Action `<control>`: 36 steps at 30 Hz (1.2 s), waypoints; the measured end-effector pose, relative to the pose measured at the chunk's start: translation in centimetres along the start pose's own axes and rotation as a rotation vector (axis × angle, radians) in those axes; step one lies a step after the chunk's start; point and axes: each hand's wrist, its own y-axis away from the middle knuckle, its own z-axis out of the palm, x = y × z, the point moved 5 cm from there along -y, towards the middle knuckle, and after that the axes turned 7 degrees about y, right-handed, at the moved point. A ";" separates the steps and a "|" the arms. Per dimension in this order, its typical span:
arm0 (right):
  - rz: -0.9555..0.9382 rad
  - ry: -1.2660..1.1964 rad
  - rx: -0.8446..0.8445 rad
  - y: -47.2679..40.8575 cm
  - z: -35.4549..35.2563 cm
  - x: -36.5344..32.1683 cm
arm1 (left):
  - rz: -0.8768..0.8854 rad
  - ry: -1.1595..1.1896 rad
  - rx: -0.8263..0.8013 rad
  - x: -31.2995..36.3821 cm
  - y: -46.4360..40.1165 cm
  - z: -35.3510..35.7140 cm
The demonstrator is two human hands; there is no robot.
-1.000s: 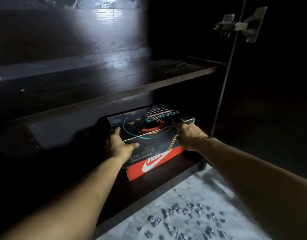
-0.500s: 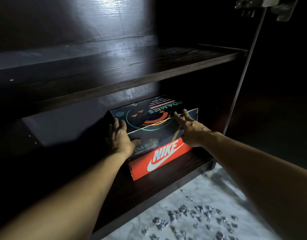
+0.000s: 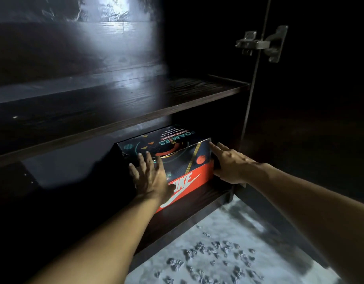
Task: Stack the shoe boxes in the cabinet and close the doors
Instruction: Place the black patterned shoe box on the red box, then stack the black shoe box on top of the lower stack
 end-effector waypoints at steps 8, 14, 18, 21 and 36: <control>0.131 0.159 -0.046 16.6 -7.0 7.1 | 0.314 0.241 -0.541 12.1 8.3 -3.4; 0.269 0.189 -0.071 30.7 -9.8 12.8 | 0.586 0.189 -0.649 23.7 16.9 -7.7; 0.433 0.161 -0.063 40.9 -10.3 16.7 | 0.830 0.115 -0.645 32.1 25.0 -9.7; 0.572 0.116 -0.067 49.3 -10.0 19.5 | 1.012 0.060 -0.695 38.1 32.7 -9.6; 1.367 -0.278 -0.109 88.7 0.9 19.9 | 1.647 -0.048 -0.954 50.2 67.3 -5.3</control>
